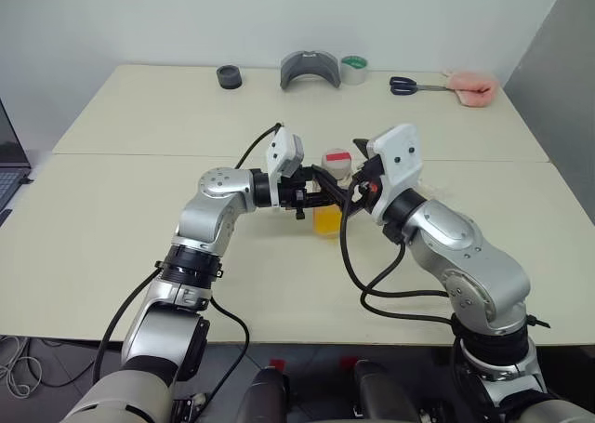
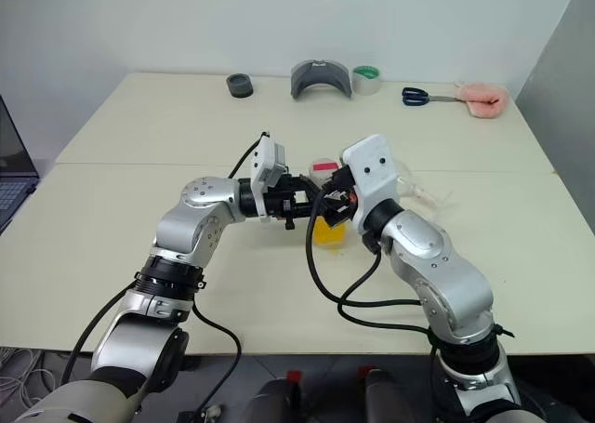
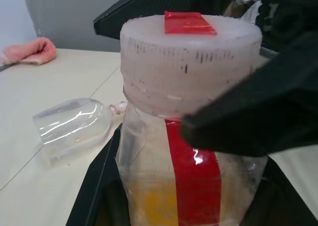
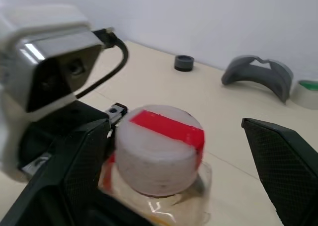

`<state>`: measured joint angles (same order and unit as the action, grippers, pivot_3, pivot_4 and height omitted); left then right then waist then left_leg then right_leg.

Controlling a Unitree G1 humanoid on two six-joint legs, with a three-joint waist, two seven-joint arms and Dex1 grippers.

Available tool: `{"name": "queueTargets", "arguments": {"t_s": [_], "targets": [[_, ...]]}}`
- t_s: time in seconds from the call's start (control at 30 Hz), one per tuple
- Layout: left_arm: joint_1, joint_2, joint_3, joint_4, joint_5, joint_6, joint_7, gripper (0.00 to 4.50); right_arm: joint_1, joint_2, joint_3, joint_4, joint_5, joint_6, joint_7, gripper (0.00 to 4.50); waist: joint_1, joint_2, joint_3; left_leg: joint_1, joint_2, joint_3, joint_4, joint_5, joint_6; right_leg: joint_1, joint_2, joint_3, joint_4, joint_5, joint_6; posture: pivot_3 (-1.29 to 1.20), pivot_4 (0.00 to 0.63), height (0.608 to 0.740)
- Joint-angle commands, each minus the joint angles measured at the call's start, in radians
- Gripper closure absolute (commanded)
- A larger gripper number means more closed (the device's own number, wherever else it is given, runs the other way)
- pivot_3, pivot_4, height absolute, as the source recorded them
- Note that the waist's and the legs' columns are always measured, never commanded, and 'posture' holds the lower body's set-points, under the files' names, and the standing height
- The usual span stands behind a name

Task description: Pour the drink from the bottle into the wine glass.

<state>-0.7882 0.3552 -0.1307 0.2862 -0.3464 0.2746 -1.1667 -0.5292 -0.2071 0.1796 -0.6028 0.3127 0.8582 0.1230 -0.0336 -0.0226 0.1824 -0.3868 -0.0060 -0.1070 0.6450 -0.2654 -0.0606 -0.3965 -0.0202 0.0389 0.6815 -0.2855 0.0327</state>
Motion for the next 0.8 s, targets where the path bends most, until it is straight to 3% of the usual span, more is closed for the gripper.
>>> {"name": "queueTargets", "arguments": {"t_s": [0.03, 0.17, 0.37, 0.5, 0.6, 0.7, 0.8], "targets": [[-0.026, -0.003, 0.015, -0.018, -0.002, -0.026, 0.003, 2.68, -0.019, 0.023, -0.02, -0.01, -0.017, -0.034, -0.01, 0.0, 0.0, 0.0, 0.0, 0.0, 0.0, 0.0, 0.0, 0.0, 0.0, 0.0, 0.0, 0.0, 0.0, 0.0, 0.0, 0.0, 0.15, 0.74], [-0.023, 0.0, 0.017, -0.019, 0.001, -0.026, 0.003, 2.68, -0.021, 0.041, -0.026, 0.0, -0.022, -0.048, 0.001, 0.53, -0.001, 0.0, 0.0, 0.0, 0.0, 0.0, 0.0, 0.0, 0.0, 0.0, 0.0, 0.0, 0.001, 0.0, 0.0, 0.0, 0.15, 0.74], [-0.013, 0.005, 0.017, -0.026, 0.004, -0.026, 0.004, 2.68, -0.019, 0.039, -0.014, -0.002, -0.031, -0.059, 0.027, 2.54, -0.001, 0.0, 0.0, 0.0, 0.0, 0.0, 0.0, 0.0, 0.0, 0.0, 0.0, 0.0, 0.001, 0.0, 0.0, 0.0, 0.15, 0.74], [-0.012, 0.006, 0.016, -0.025, 0.004, -0.027, 0.006, 2.68, -0.031, -0.003, 0.006, 0.009, -0.014, -0.107, 0.119, 2.57, -0.001, 0.0, 0.0, 0.0, 0.0, 0.0, 0.0, 0.0, 0.0, 0.0, 0.0, 0.0, 0.001, 0.0, 0.0, 0.0, 0.15, 0.74], [-0.018, 0.006, 0.014, -0.02, 0.001, -0.023, 0.0, 2.68, -0.051, -0.101, -0.007, 0.065, 0.071, -0.177, 0.347, 2.57, -0.002, 0.0, 0.0, 0.0, 0.0, 0.0, 0.001, 0.0, 0.0, 0.0, 0.0, 0.0, 0.0, 0.0, 0.0, 0.0, 0.15, 0.74], [-0.026, 0.01, 0.007, -0.017, -0.002, -0.021, -0.025, 2.68, -0.123, -0.246, -0.037, 0.242, 0.189, -0.202, 0.68, 2.57, -0.002, 0.0, 0.0, 0.001, -0.001, 0.0, 0.001, 0.0, 0.001, 0.001, 0.0, -0.001, 0.0, 0.0, 0.0, 0.0, 0.15, 0.74], [-0.028, 0.012, 0.006, -0.022, -0.004, -0.018, -0.033, 2.68, -0.205, -0.29, -0.034, 0.402, 0.2, -0.248, 0.814, 2.57, -0.006, 0.001, 0.001, 0.002, 0.0, 0.0, 0.0, 0.0, 0.001, 0.002, 0.001, -0.001, 0.0, 0.0, 0.0, 0.0, 0.15, 0.74]]}}
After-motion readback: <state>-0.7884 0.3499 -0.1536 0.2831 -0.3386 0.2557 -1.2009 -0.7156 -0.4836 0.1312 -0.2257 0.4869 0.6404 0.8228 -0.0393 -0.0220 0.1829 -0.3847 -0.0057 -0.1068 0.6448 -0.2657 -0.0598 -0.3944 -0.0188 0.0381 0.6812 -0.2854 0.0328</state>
